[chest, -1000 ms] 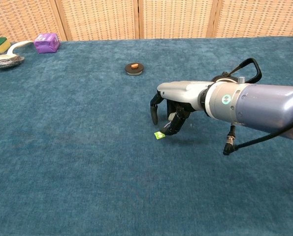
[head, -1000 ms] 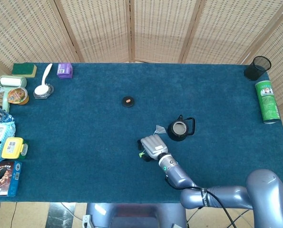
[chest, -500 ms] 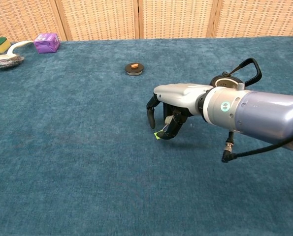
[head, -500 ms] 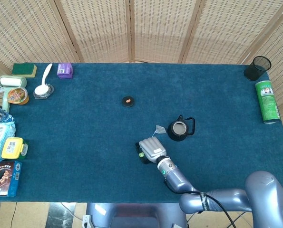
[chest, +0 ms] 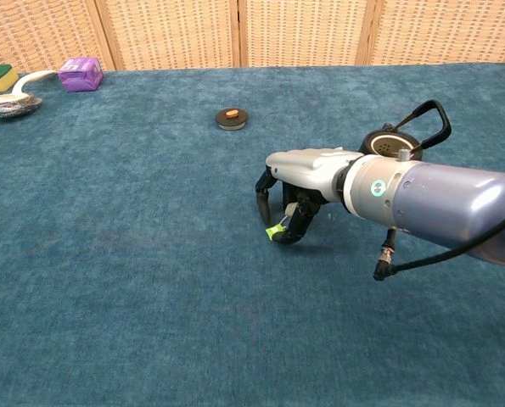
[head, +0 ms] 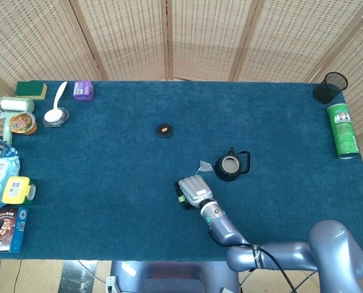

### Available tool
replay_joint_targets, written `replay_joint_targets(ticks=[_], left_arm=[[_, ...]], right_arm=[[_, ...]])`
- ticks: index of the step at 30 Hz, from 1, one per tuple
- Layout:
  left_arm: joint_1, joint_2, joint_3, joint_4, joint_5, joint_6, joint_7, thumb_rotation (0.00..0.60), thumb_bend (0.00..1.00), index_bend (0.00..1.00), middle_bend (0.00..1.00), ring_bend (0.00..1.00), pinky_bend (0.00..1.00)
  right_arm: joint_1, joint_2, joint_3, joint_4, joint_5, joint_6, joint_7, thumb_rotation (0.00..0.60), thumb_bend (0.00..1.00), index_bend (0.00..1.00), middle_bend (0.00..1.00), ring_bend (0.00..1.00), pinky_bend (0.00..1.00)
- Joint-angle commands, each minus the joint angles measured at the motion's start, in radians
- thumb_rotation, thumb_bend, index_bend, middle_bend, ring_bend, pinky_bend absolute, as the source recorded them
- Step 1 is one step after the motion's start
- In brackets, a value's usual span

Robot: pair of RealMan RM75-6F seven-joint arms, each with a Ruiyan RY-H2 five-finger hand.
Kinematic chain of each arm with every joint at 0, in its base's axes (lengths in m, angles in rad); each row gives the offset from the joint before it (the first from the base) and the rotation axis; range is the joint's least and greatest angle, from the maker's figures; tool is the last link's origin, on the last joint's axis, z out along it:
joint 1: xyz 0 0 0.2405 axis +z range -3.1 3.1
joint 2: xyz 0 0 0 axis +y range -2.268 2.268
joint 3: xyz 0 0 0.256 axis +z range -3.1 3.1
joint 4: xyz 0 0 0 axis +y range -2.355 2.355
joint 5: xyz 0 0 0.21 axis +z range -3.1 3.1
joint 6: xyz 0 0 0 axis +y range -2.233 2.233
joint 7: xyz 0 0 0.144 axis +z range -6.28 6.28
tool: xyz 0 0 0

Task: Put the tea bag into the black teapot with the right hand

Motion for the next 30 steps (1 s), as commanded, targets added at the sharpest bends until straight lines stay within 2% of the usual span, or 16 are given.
replay_joint_targets(ticks=[1,30], left_arm=[[0.000,-0.001,0.000,0.001,0.000,-0.001,0.000,0.600,0.29,0.18,0.19,0.08,0.13],[0.001,-0.007,-0.002,0.013,-0.004,-0.006,-0.007,0.600,0.29,0.18,0.19,0.08,0.13]], right_arm=[[0.002,-0.002,0.001,0.004,0.006,-0.002,-0.005,0.600,0.38,0.49,1.00,1.00,1.00],[0.018,-0.017,0.007,0.035,0.068,-0.014,-0.048,0.600,0.41,0.52,1.00,1.00,1.00]])
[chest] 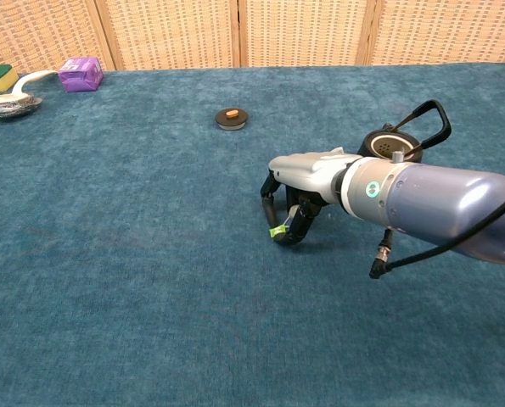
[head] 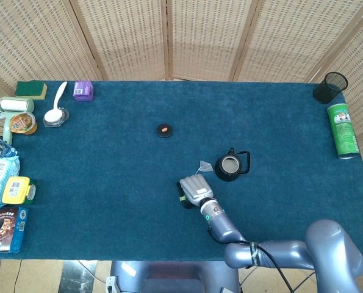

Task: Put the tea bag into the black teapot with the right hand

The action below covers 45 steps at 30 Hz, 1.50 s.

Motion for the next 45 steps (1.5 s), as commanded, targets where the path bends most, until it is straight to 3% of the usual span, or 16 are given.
replay_joint_targets(ticks=[1,27,45], left_arm=[[0.000,0.000,0.000,0.001,0.000,0.000,0.000,0.600,0.29,0.18,0.19,0.08,0.13],[0.001,-0.002,-0.001,0.001,0.006,0.005,0.001,0.600,0.29,0.18,0.19,0.08,0.13],[-0.008,-0.030,0.008,-0.013,0.043,0.000,0.004,0.600,0.29,0.18,0.19,0.08,0.13]], right_arm=[[0.002,0.000,0.002,0.001,0.008,0.001,-0.004,0.600,0.41,0.52,1.00,1.00,1.00],[-0.003,0.023,0.010,-0.027,0.013,0.028,-0.009,0.600,0.50,0.62,1.00,1.00,1.00],[-0.090,0.185,0.038,-0.232,-0.127,0.098,0.114,0.600,0.51,0.66,1.00,1.00,1.00]])
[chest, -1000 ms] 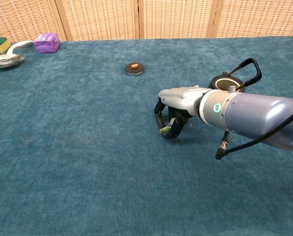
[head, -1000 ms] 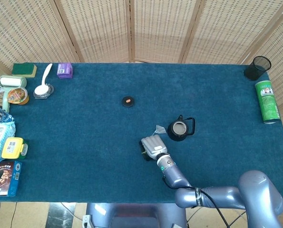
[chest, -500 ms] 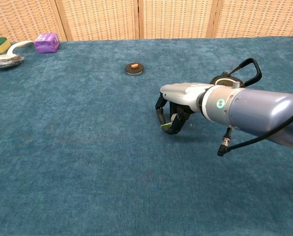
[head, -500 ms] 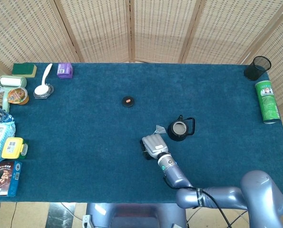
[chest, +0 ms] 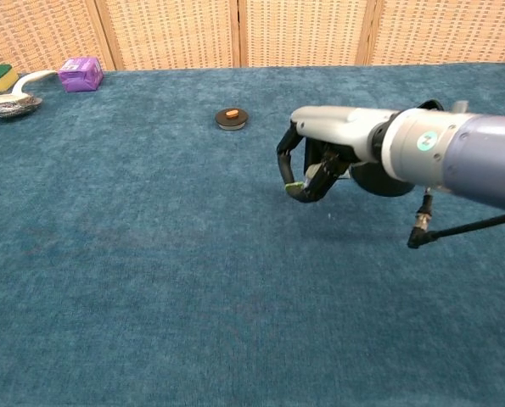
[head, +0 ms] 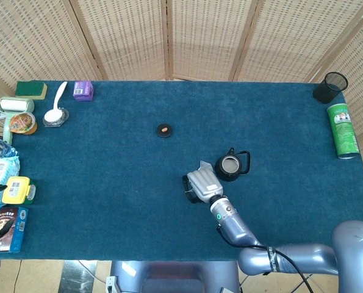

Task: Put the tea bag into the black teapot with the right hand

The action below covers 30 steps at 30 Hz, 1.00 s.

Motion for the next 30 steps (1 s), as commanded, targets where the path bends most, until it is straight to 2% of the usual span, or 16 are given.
replay_joint_targets(ticks=[1,12,22,30], left_arm=[[-0.002,-0.005,0.003,-0.001,0.004,-0.003,-0.003,0.600,0.29,0.18,0.19,0.08,0.13],[-0.003,-0.016,0.015,-0.004,0.025,-0.004,-0.002,0.600,0.29,0.18,0.19,0.08,0.13],[0.000,-0.021,0.019,-0.002,0.014,-0.009,-0.002,0.600,0.29,0.18,0.19,0.08,0.13],[0.002,-0.019,0.020,0.009,0.007,-0.011,-0.010,0.600,0.29,0.18,0.19,0.08,0.13]], right_arm=[[-0.026,0.028,0.015,-0.025,-0.029,0.003,0.054,0.600,0.51,0.66,1.00,1.00,1.00],[-0.086,0.102,0.061,-0.066,-0.122,0.023,0.193,0.600,0.51,0.68,1.00,1.00,1.00],[-0.111,0.178,0.133,-0.108,-0.143,-0.014,0.331,0.600,0.49,0.68,1.00,1.00,1.00],[-0.132,0.214,0.157,-0.114,-0.141,-0.050,0.429,0.600,0.49,0.69,1.00,1.00,1.00]])
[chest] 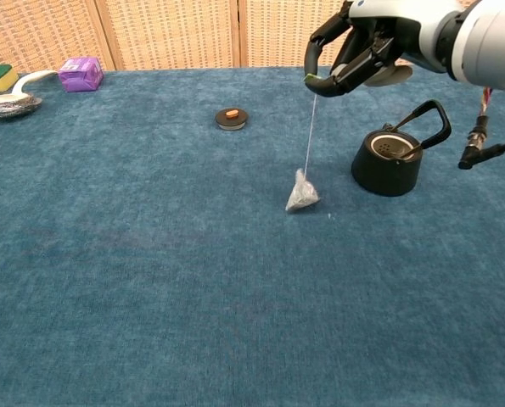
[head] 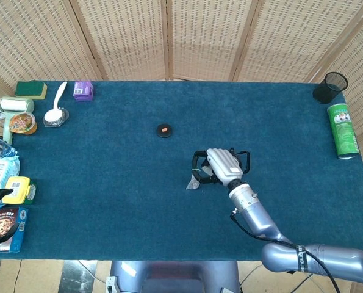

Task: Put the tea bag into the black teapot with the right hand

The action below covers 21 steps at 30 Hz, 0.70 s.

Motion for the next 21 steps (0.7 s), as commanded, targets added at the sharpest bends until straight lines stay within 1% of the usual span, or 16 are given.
replay_joint_targets(ticks=[1,8,15,21], left_arm=[[0.000,0.000,0.000,0.002,0.000,0.000,-0.002,0.600,0.29,0.18,0.19,0.08,0.13],[-0.003,-0.003,0.004,0.006,-0.003,-0.011,0.000,0.600,0.29,0.18,0.19,0.08,0.13],[-0.005,-0.005,0.002,0.013,-0.015,-0.019,0.004,0.600,0.29,0.18,0.19,0.08,0.13],[-0.006,-0.007,-0.002,0.019,-0.027,-0.025,0.005,0.600,0.29,0.18,0.19,0.08,0.13]], right_arm=[[-0.012,0.019,0.009,-0.002,-0.001,-0.017,0.034,0.600,0.49,0.70,1.00,1.00,1.00],[-0.018,0.043,0.021,0.002,-0.001,-0.025,0.065,0.600,0.49,0.70,1.00,1.00,1.00],[-0.028,0.088,0.060,0.019,0.015,-0.050,0.136,0.600,0.49,0.70,1.00,1.00,1.00],[-0.024,0.126,0.074,0.059,0.027,-0.081,0.162,0.600,0.49,0.70,1.00,1.00,1.00]])
